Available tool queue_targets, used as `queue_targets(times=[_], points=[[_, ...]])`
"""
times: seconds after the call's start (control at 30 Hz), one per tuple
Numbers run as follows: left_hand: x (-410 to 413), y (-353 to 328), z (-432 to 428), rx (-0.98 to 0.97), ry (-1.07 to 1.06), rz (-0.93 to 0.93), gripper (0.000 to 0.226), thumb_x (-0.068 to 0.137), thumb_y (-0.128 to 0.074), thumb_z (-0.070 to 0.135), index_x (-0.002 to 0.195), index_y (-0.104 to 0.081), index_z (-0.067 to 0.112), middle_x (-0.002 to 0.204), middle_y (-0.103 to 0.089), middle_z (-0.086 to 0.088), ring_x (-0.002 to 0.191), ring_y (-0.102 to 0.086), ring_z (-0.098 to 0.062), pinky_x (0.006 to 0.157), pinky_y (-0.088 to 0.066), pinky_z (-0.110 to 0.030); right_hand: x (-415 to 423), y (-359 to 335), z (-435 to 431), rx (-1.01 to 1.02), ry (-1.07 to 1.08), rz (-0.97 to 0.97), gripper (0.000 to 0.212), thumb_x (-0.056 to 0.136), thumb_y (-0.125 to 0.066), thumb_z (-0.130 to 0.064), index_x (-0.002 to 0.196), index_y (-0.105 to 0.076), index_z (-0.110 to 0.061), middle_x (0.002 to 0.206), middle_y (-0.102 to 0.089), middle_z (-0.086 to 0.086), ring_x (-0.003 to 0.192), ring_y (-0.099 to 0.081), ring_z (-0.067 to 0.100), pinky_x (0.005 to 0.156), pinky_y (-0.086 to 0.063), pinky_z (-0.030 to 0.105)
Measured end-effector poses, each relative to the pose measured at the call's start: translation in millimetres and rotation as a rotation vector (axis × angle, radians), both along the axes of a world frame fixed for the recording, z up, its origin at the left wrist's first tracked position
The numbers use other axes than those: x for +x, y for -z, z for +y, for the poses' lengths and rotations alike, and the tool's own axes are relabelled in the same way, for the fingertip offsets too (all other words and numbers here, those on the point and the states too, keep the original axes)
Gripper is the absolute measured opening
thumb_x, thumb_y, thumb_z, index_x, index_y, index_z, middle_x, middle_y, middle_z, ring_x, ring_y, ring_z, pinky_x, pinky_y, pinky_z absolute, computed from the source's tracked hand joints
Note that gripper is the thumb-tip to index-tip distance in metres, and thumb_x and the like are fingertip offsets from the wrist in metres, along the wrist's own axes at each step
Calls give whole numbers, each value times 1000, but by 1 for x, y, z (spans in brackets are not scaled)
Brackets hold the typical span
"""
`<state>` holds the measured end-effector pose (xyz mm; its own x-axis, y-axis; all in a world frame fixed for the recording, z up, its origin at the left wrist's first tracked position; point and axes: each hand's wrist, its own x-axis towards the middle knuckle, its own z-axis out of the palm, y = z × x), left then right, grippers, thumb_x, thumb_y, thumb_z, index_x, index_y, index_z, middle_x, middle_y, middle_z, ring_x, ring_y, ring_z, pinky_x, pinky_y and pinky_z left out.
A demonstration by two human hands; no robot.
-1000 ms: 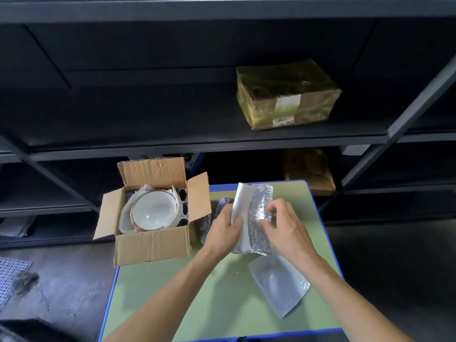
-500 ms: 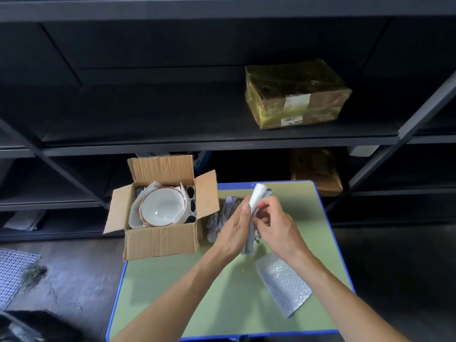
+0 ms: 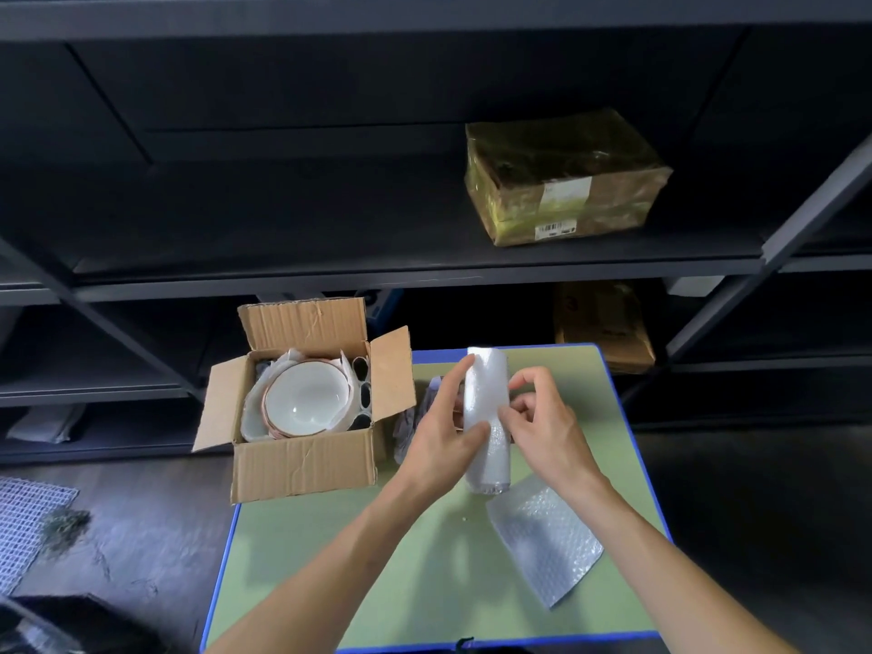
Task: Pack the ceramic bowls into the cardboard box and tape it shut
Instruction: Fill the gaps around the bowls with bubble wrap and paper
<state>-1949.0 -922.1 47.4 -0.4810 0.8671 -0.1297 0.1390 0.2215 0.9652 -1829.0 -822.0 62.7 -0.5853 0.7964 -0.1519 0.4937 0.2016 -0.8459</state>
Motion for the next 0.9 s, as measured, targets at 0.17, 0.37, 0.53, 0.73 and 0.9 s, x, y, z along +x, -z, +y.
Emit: queue_targets(times=[0.17,0.37,0.53,0.73,0.9], points=[[-1,-1,4,16,39,-28,69,87,-67,10,139,-46,50,96,-61,-4,83,-59,-19,81,-54,-32,3,3,7,26,31,-15,14,92,-61,-17,90,-52,-27,81,-64,-8,72,-59,8,70,-49,28],[-1,-3,5,-71,46,-9,59,88,-70,10,142,-52,26,90,-65,11,79,-61,-5,75,-52,-23,8,1,11,-42,19,50,15,90,-65,-17,97,-64,-31,90,-70,-8,83,-65,8,76,-53,26],[-8,0,1,-136,-23,138,55,87,-71,24,139,-53,27,113,-68,7,100,-65,-6,89,-56,-32,8,-1,7,-109,-164,47,49,85,-72,-5,129,-61,-24,107,-69,-9,94,-66,1,88,-53,21],[-9,-6,-11,-179,39,261,33,89,-65,38,121,-58,33,94,-67,12,85,-65,-6,80,-56,-36,3,-2,2,23,-128,50,37,83,-74,-5,111,-68,-29,104,-69,-12,93,-65,2,86,-52,22],[-14,-12,-17,-169,96,378,25,86,-66,23,110,-63,26,87,-56,9,83,-56,-10,71,-44,-24,-1,-6,-2,101,-116,86,29,80,-73,0,94,-69,-26,100,-60,-10,88,-62,3,81,-49,18]])
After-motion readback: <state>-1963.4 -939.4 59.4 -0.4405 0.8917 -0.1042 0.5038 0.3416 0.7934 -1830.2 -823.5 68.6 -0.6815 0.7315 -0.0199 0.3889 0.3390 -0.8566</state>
